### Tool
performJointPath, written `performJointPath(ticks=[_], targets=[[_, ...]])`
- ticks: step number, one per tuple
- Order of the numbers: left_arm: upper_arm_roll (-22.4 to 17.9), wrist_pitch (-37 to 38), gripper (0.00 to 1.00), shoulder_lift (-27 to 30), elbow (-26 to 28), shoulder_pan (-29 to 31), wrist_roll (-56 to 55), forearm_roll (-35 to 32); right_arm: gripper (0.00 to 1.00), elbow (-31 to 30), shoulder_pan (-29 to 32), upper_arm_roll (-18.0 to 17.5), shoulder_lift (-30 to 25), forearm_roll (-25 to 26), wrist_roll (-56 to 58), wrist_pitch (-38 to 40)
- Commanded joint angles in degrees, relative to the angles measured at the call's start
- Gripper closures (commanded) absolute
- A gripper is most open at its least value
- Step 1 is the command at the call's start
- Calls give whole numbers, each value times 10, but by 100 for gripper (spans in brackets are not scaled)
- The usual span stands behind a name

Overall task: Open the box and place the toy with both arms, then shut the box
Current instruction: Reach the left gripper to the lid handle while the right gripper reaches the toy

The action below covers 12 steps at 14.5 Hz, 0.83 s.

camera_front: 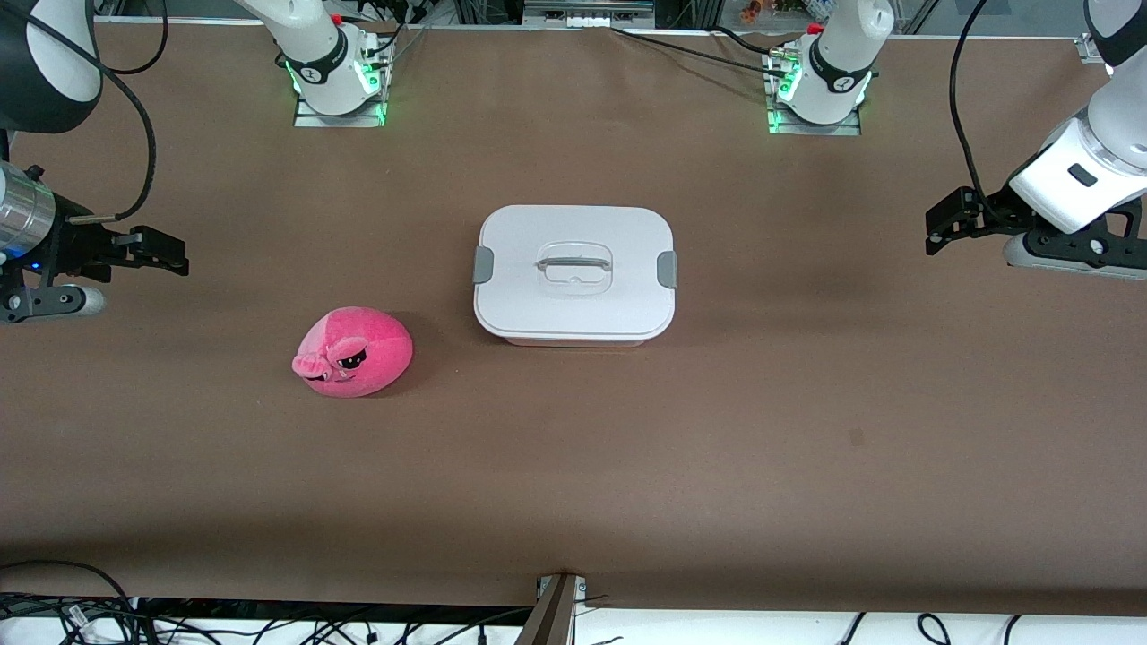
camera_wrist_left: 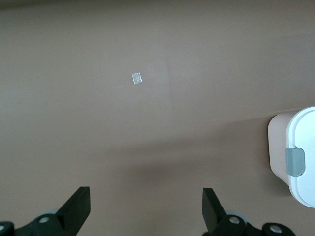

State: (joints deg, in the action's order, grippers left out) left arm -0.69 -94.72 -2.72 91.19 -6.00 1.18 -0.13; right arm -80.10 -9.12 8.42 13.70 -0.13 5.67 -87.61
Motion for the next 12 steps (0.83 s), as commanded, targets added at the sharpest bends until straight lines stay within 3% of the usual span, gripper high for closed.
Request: performJointPath(ticks=[1, 12], targets=[[1, 12, 0, -6, -11, 3, -3, 14, 0, 7, 0, -2, 1, -3, -4, 5], [15, 38, 0, -14, -25, -2, -4, 10, 0, 6, -1, -2, 19, -5, 2, 7]])
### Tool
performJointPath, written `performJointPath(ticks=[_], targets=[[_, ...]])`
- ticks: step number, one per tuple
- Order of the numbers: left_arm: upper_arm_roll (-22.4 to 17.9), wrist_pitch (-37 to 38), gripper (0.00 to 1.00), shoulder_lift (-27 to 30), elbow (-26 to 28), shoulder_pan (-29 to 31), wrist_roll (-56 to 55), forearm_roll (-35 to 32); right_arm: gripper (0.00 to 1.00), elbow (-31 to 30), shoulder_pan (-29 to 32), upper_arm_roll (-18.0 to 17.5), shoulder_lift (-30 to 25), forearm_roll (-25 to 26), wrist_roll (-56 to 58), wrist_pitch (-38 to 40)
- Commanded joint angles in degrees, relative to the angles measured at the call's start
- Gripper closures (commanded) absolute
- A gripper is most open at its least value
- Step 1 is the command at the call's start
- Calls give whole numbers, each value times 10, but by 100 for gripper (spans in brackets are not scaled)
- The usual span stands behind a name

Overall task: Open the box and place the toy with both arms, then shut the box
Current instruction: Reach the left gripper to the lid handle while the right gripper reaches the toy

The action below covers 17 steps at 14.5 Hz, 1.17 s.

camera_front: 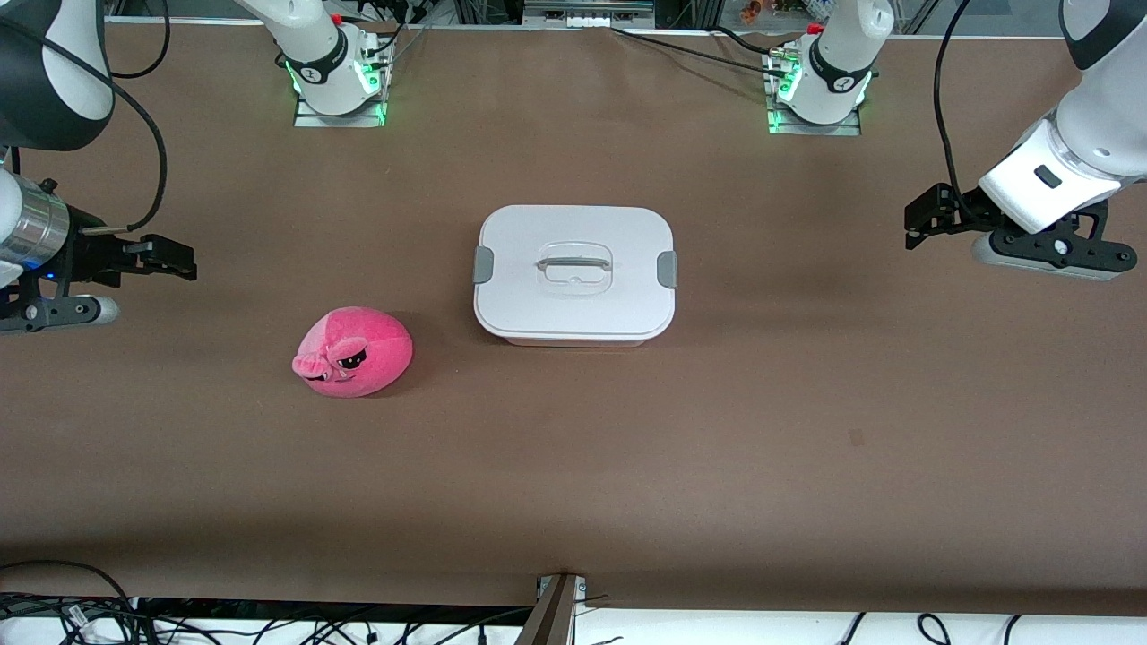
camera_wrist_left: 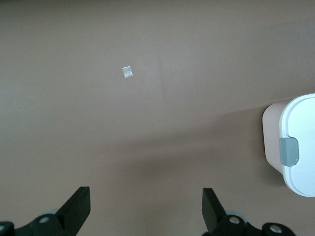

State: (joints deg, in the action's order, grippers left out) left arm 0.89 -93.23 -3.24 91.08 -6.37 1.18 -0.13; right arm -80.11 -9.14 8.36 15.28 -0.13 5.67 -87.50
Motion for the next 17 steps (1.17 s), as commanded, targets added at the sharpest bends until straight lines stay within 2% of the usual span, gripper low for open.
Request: performJointPath(ticks=[1, 13, 17], targets=[[-3, 27, 0, -9, -24, 6, -4, 11, 0, 6, -2, -2, 4, -6, 0, 4], [33, 67, 0, -11, -31, -4, 4, 11, 0, 5, -1, -2, 5, -3, -1, 6], [72, 67, 0, -26, -30, -55, 8, 13, 0, 6, -2, -2, 5, -3, -3, 4]])
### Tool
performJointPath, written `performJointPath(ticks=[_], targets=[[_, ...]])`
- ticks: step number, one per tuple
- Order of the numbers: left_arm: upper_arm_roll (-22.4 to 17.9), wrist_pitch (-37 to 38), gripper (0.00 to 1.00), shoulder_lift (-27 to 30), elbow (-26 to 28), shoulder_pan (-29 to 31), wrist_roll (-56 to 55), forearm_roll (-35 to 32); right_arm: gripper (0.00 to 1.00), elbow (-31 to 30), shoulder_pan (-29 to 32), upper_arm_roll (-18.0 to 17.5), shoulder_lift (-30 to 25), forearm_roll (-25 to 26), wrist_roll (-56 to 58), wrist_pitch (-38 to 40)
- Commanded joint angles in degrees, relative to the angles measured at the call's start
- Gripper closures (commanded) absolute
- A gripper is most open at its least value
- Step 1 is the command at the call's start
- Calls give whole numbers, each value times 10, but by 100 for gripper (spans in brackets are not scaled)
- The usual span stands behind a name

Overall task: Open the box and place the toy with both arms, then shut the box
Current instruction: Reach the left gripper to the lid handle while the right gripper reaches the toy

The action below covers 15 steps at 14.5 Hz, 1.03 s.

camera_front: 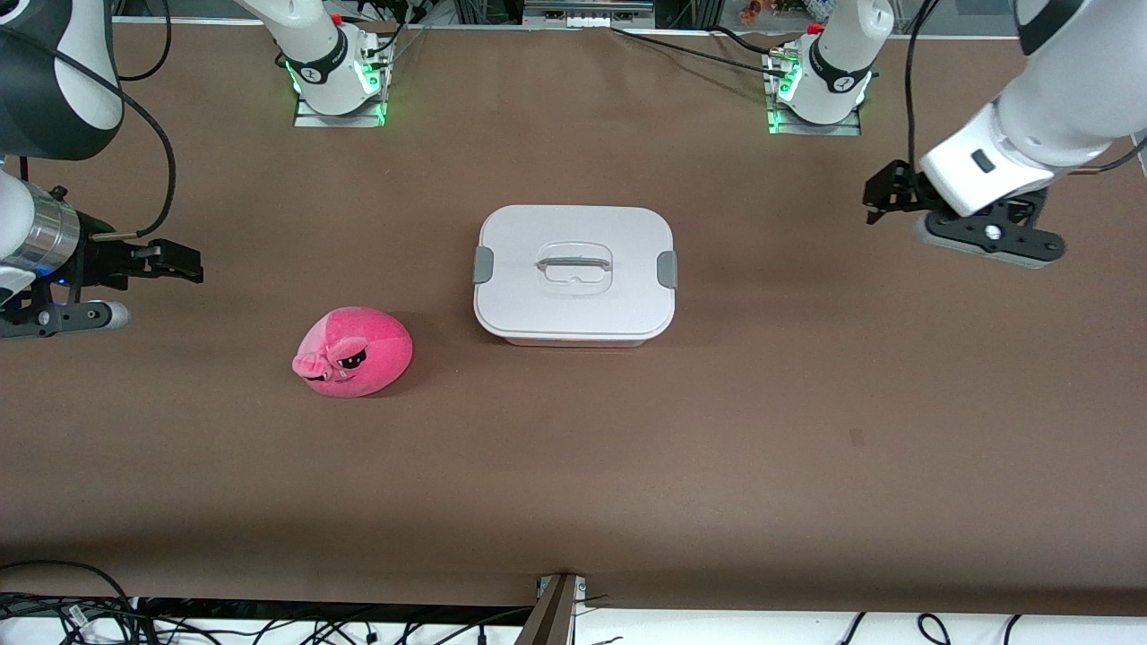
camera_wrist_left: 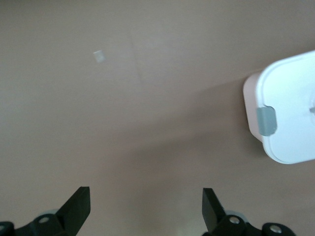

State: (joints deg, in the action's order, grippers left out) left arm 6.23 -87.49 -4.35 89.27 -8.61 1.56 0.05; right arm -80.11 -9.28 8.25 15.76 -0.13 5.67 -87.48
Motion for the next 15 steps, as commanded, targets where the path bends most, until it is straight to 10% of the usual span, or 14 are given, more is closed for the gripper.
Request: performJointPath(ticks=[1, 15], targets=[[32, 8, 0, -22, -14, -53, 6, 11, 0, 6, 0, -1, 0, -3, -4, 6], [45, -280, 0, -190, -16, -253, 307, 41, 0, -86, -47, -5, 14, -7, 6, -43]])
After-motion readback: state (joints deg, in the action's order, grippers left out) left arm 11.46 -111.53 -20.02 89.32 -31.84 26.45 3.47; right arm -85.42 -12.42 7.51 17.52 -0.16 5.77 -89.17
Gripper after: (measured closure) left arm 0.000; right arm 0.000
